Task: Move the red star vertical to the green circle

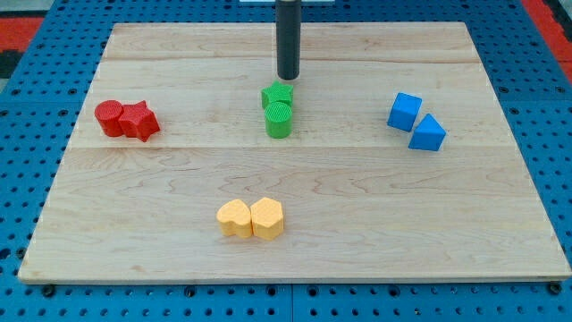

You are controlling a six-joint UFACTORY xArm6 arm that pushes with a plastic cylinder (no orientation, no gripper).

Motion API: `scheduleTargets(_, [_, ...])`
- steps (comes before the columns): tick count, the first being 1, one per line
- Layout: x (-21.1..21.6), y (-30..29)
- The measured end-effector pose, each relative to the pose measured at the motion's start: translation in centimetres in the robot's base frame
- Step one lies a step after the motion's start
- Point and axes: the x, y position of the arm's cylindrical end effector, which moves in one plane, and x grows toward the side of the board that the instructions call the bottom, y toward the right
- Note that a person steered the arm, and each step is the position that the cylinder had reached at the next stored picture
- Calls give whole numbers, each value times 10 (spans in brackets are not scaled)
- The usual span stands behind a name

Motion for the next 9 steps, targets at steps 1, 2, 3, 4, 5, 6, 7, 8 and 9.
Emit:
scheduleTargets(1, [-33, -37])
scheduleTargets(2, [-35, -106])
scheduleTargets(3, [-39, -162])
scheduleTargets(4, [-32, -202])
scheduleTargets(5, [-29, -299])
scheduleTargets(6, [-16, -298])
scheduleTargets(7, [-2, -300])
scheduleTargets(8, [34, -296])
scheduleTargets(9, [86, -296])
